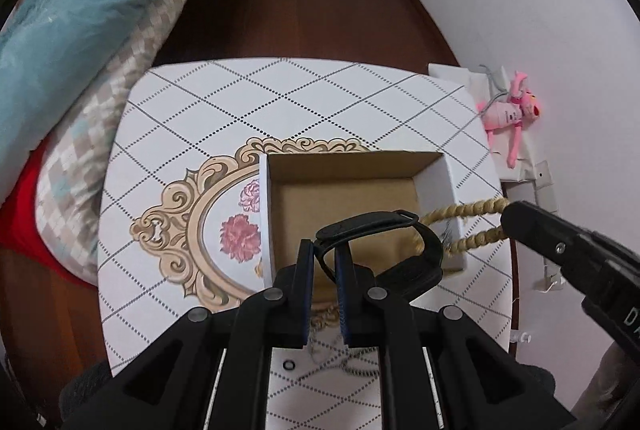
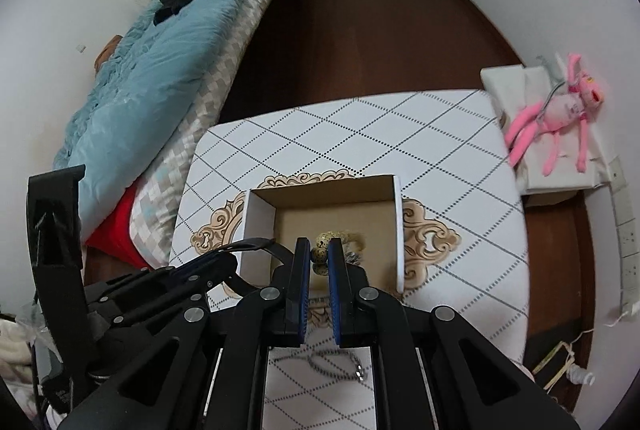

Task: Organize jewelry
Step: 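Carry the watch band and bead bracelet into the cardboard box and open both tools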

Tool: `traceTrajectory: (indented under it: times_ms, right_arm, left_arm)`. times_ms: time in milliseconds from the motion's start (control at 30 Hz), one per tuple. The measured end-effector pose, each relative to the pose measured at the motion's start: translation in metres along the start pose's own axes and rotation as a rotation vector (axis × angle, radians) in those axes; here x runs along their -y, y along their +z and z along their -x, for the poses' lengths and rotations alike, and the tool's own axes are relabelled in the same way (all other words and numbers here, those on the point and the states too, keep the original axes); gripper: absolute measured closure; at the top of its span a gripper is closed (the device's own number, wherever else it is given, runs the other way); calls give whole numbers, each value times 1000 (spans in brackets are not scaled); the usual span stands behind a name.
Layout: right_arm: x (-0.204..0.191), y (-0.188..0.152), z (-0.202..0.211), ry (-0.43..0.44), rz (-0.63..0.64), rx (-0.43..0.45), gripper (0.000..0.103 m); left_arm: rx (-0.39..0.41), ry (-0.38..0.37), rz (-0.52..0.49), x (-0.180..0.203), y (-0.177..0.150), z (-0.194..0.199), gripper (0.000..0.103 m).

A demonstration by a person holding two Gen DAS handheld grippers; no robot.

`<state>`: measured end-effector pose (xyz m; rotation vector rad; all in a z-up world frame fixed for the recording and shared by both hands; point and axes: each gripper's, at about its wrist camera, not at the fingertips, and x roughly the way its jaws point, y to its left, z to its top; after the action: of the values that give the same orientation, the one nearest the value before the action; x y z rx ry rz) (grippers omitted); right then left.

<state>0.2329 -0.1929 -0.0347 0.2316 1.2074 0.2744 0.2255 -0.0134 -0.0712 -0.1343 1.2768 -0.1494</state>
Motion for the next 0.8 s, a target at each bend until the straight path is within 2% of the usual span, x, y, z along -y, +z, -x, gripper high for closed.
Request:
traceTrajectory:
  times_ms: [233, 300, 333, 367, 433, 467, 500, 567, 633, 700, 733, 767, 800]
  right_arm:
    - [6, 16, -45, 20, -14, -72, 94]
    - [10, 20, -55, 39, -29, -99, 93]
    - [13, 20, -60, 46, -37, -119, 93]
    - [16, 20, -65, 36, -41, -142, 93]
    - [21, 15, -70, -6, -27, -161, 91]
    - [23, 12, -70, -21, -24, -160, 84]
    - [25, 9, -69, -45, -22, -156, 69]
    - [30, 3, -65, -83, -14, -139, 53]
    - [30, -4, -58, -142, 10, -108, 45]
    - [28, -10, -55, -217, 42, -80, 22]
    - [27, -13, -55, -257, 58, -66, 16]
    - [27, -16, -54, -298, 70, -58, 7]
    - [26, -21, -55, -333, 88, -47, 3]
  left_arm:
    - [-103, -11, 53, -11, 27, -31, 88]
    - [-105, 11, 49, -11, 29, -32, 71]
    - [-99, 19, 49, -11, 30, -30, 47]
    - [-87, 18, 53, -12, 30, -28, 34]
    - [-64, 33, 53, -13, 27, -22, 33]
    - [-62, 47, 47, -13, 27, -21, 33]
    - [-54, 67, 40, -13, 24, -19, 32]
    - [-21, 113, 27, -15, 19, -15, 21]
    - [23, 147, 12, -15, 12, -10, 18]
    - [55, 172, 3, -16, 5, -9, 8]
    - [67, 180, -3, -16, 1, -9, 0]
    - [76, 187, -9, -16, -3, -9, 0]
    - [77, 199, -16, -16, -7, -11, 0]
